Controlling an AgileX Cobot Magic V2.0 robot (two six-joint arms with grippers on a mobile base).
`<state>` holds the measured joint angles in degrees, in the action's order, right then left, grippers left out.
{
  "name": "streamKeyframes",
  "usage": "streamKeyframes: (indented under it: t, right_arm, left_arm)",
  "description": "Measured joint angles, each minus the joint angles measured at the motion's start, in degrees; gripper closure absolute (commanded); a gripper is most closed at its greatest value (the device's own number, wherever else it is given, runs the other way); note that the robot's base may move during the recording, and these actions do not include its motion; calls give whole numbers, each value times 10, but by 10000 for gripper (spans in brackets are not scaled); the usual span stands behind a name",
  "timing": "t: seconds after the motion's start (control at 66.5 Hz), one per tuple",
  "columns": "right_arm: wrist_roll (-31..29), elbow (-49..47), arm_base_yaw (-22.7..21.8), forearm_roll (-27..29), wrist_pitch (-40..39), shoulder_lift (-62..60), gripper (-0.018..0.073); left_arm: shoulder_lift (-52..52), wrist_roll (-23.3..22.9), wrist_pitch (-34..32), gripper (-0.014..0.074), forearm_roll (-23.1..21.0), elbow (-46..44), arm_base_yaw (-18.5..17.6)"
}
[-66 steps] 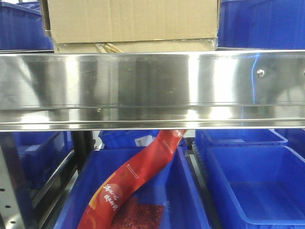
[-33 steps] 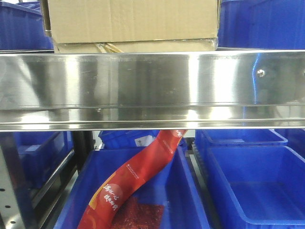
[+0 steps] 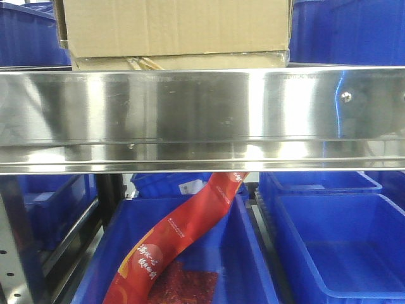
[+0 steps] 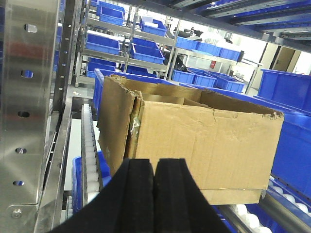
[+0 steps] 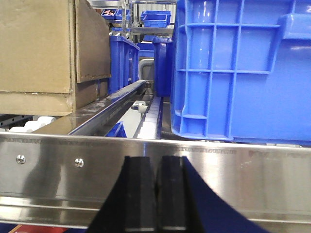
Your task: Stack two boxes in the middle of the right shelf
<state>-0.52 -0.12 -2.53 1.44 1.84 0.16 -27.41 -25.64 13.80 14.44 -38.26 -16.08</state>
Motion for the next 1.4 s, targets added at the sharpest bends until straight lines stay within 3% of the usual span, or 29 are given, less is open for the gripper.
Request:
streamKeyframes:
  t: [0.301,0.376,0.482,0.587,0.798,0.948,1.4]
  right_arm:
    - [0,0,0,0,0,0,721]
    - [0,0,0,0,0,0,721]
    - [0,0,0,0,0,0,721]
    - [0,0,0,0,0,0,721]
    - [-1,0,0,1,0,0,721]
    - [-1,1,0,1,-1,0,721]
    - [-1,1,0,1,-1,0,721]
  left_arm:
    - [16,7,-2,707,-3,21,4]
    - [44,55,-5,707,-12,57,24]
    - [100,185,-20,707,-85,122,68]
    - [163,246,-34,707,-129,191,115]
    - [256,261,-71,707,-139,303,171]
    - [270,261,-130,707,-139,374,173]
    - [271,262,-124,707,-139,383,173]
